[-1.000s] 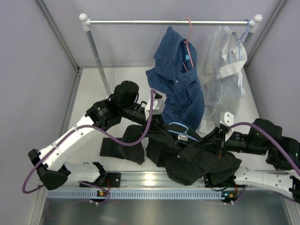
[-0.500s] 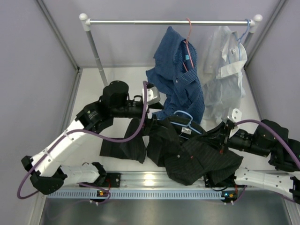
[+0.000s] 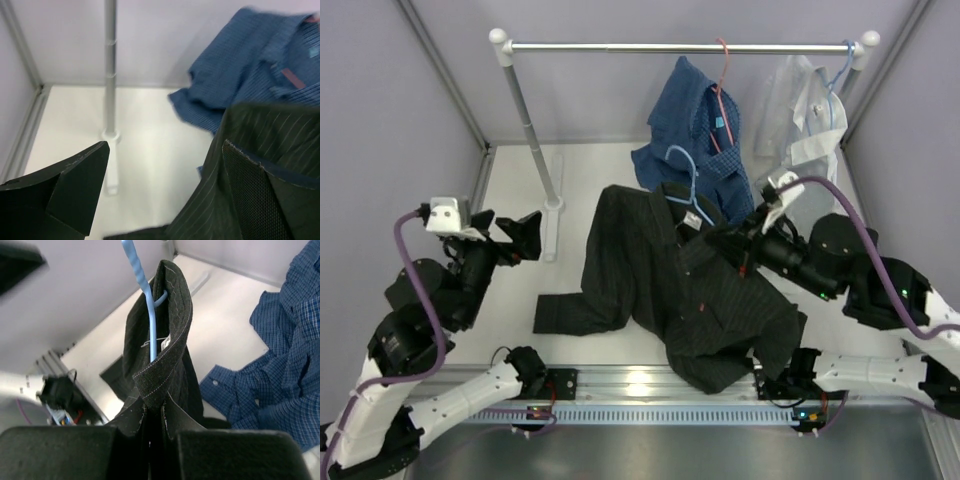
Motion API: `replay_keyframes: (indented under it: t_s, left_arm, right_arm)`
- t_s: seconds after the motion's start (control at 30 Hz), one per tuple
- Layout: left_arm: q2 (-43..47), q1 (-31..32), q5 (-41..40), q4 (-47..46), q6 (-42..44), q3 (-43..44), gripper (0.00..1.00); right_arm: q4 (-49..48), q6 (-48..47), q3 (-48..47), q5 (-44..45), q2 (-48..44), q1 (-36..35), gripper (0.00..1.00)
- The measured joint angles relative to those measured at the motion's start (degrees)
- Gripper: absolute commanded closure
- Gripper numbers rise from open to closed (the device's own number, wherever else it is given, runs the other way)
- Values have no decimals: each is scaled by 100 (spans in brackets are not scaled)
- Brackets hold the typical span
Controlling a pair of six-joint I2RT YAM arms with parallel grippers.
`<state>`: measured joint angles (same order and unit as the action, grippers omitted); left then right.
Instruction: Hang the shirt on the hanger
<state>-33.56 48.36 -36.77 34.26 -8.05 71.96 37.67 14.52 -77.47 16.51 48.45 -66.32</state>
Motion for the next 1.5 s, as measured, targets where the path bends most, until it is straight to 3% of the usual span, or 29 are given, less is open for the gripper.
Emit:
replay_keyframes:
  t_s: [0.3,0.47,0.6,0.8,1.5]
  left_arm:
    - [839,-46,-1565,83,-533,-2260,2]
    - [1333,-262,-2251,-304,-501,-2341,2]
    - [1349,-361,-2420,-420,-492,-2430,2]
    - [1539,-769,-2393,-420,-527,-2586,2]
    - [1290,-1779,-1029,-433,-584,-2721,2]
  right_arm:
    - [-1187,1069,-1110,1694,2079,0,100]
    - [-1357,1167,-2658,2483,3580,0,100]
    - [-1423,1161,-3353,2911,4199,15,100]
    - [-1451,1075,-4098,3123,4690,151,100]
    - [-1410,1198,-4118,2763,5311,857,100]
